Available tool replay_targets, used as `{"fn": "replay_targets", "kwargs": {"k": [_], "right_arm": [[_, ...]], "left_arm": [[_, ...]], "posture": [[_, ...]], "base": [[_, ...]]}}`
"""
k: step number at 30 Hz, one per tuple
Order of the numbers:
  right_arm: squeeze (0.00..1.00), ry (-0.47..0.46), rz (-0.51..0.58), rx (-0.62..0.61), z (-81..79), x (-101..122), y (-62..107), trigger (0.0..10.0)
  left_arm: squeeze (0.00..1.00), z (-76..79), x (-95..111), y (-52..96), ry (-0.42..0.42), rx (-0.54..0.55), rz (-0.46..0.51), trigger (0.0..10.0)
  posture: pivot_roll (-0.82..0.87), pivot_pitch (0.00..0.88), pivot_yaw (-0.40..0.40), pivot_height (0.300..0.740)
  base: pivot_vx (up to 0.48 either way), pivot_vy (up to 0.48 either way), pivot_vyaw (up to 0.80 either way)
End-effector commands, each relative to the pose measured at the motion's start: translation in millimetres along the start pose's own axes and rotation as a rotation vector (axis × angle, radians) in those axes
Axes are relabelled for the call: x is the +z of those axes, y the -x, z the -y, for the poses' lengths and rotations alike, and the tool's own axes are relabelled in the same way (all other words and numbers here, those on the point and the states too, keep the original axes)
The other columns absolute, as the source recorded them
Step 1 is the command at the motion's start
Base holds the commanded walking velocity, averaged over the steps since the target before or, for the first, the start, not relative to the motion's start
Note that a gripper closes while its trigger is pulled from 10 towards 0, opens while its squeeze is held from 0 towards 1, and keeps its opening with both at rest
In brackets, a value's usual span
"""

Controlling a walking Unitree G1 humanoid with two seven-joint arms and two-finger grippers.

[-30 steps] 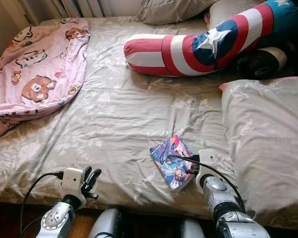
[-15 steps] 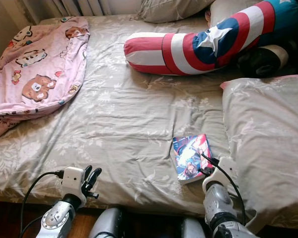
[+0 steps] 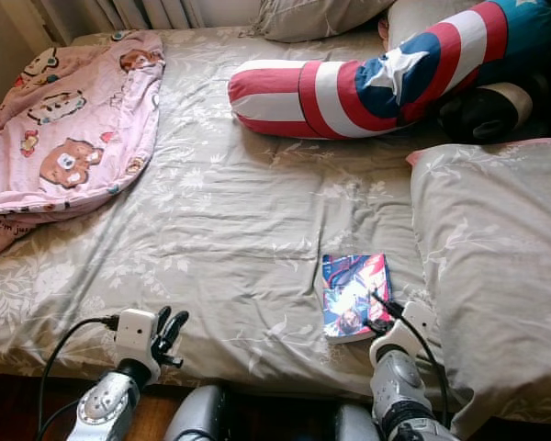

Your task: Clean up the room

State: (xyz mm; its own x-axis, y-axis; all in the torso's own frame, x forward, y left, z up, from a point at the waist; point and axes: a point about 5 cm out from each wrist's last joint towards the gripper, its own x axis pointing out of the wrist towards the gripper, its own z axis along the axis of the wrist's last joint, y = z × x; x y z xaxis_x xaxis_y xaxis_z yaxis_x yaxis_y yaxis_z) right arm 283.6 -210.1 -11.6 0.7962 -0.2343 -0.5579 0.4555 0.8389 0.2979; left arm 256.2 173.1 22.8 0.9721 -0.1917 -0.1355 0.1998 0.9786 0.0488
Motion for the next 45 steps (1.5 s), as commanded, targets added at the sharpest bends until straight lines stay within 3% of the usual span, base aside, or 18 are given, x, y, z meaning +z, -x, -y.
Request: {"fn": "replay_targets", "kwargs": {"k": [1, 8, 10, 11, 14, 18, 20, 22, 25, 32, 38, 42, 43, 45], "right_arm": [[0.73, -0.01, -0.027, -0.026, 7.2, -6.6, 1.6, 10.0], [0.64, 0.015, -0.064, -0.049, 12.5, -15.5, 3.9, 10.0], [0.65, 0.012, -0.074, -0.056, 15.3, -18.6, 4.9, 10.0], [0.76, 0.012, -0.082, -0.052, 16.2, -21.5, 5.8, 10.0], [0.82, 0.022, -0.098, -0.053, 18.8, -26.1, 7.3, 10.0], [0.77, 0.019, -0.102, -0.057, 20.1, -27.7, 7.9, 10.0], [0.0, 0.012, -0.087, -0.047, 19.2, -27.0, 8.0, 10.0], [0.0, 0.029, -0.056, -0.02, 16.1, -24.4, 7.8, 10.0], [0.0, 0.212, 0.014, 0.068, 4.4, -23.5, 9.6, 10.0], [0.0, 0.287, 0.157, 0.219, -6.3, -15.8, 15.2, 10.0], [0.0, 0.343, 0.118, 0.221, 2.9, -26.4, 18.5, 10.0], [0.0, 0.419, 0.036, 0.244, 7.3, -44.0, 22.6, 10.0], [0.0, 0.442, -0.01, 0.239, 9.9, -52.3, 24.4, 10.0], [0.0, 0.388, -0.074, 0.181, 18.4, -62.7, 26.6, 10.0]], "left_arm": [[0.0, -0.8, -6.7, 4.1, 0.004, 0.007, -0.034, 10.0], [0.0, 0.8, -6.5, 1.9, 0.003, 0.007, -0.034, 10.0], [0.0, 2.0, -6.4, 1.2, 0.002, 0.005, -0.033, 10.0], [0.0, 2.4, -6.6, 0.9, 0.003, 0.005, -0.034, 10.0], [0.0, 3.2, -7.9, 1.0, 0.001, 0.003, -0.039, 10.0], [0.0, 3.5, -8.2, -0.2, 0.0, 0.003, -0.041, 10.0], [0.0, 3.5, -8.2, -1.1, 0.0, 0.005, -0.042, 10.0], [0.0, 3.6, -8.4, -2.6, 0.001, 0.006, -0.045, 10.0], [0.0, 5.1, -10.8, -6.7, 0.007, 0.008, -0.062, 10.0], [0.0, 11.2, -7.4, -21.1, 0.054, 0.023, -0.065, 10.0], [0.0, 11.3, -17.1, -23.0, 0.102, 0.059, -0.128, 10.0], [0.0, 10.2, -27.8, -19.6, 0.129, 0.088, -0.193, 10.0], [0.0, 8.8, -36.5, -15.6, 0.144, 0.098, -0.249, 10.0], [0.0, 6.8, -49.9, -7.0, 0.143, 0.1, -0.336, 10.0]], "posture": [[0.09, 0.2, 0.077, 0.656], [0.08, 0.195, 0.073, 0.656], [0.08, 0.192, 0.071, 0.656], [0.08, 0.192, 0.07, 0.656], [0.08, 0.19, 0.069, 0.656], [0.08, 0.188, 0.067, 0.656], [0.07, 0.183, 0.064, 0.656], [0.07, 0.176, 0.062, 0.656], [0.05, 0.153, 0.055, 0.656], [-0.01, 0.1, 0.031, 0.685], [-0.03, 0.074, 0.017, 0.715], [-0.03, 0.039, 0.007, 0.74], [-0.04, 0.021, 0.007, 0.74], [-0.05, 0.002, 0.009, 0.74]], "base": [[0.0, 0.0, 0.0], [0.0, 0.0, 0.0], [0.0, 0.0, 0.0], [0.0, 0.0, 0.0], [0.0, 0.0, 0.0], [0.0, 0.0, 0.0], [0.0, 0.0, 0.0], [0.0, 0.0, 0.0], [0.0, 0.0, 0.0], [0.0, 0.0, 0.0], [0.0, 0.0, 0.0], [0.0, 0.0, 0.0], [0.0, 0.0, 0.0], [0.0, 0.0, 0.0]]}}
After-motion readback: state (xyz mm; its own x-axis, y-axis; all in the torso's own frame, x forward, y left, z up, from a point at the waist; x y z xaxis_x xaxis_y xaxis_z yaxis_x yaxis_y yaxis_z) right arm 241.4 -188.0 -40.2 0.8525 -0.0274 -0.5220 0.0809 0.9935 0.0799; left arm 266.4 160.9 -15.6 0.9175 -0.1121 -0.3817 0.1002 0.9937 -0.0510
